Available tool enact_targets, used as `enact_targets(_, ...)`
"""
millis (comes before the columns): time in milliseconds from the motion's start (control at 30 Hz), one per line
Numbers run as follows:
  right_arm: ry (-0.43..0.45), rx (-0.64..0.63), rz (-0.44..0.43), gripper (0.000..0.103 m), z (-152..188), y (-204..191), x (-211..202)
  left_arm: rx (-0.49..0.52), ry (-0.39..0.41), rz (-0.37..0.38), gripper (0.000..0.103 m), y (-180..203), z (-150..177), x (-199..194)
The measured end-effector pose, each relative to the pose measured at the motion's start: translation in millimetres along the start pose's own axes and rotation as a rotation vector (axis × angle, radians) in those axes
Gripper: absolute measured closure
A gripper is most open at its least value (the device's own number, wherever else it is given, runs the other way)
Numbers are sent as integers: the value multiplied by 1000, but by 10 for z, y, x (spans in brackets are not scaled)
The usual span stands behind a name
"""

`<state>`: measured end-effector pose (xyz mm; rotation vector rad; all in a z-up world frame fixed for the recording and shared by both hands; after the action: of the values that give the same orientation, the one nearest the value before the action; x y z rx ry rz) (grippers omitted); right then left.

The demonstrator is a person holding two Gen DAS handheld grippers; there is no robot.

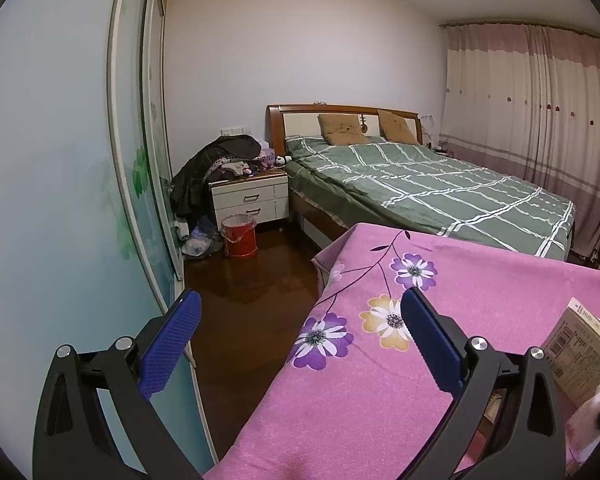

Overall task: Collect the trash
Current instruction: 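Carry the white cloth over the yellow bin and open the right gripper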

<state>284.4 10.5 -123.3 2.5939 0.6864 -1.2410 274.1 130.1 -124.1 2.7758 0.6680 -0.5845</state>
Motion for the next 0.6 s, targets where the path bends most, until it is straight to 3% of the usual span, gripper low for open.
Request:
enact_targets(267, 148, 171, 89, 90, 284, 593, -738, 4, -8, 5, 5, 1, 9, 21)
enact_targets(433, 194, 372, 269, 89, 892, 1368, -1256, 4, -5, 6, 5, 6, 8, 11)
enact_targets(600, 165, 549, 463, 87, 1551, 2053, -1546, 9, -4, 5, 5, 18, 22, 10)
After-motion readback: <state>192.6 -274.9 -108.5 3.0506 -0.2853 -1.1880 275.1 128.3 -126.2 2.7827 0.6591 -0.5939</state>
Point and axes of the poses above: each gripper's, at about its wrist camera, not at the fingertips, and x roughly the way its jaws point, y to its right, z to its underside, the point moved 5 cm from there along x, roughly the way its jaws point, and after that the axes turned 10 degrees about -x, right-handed, at the moved point
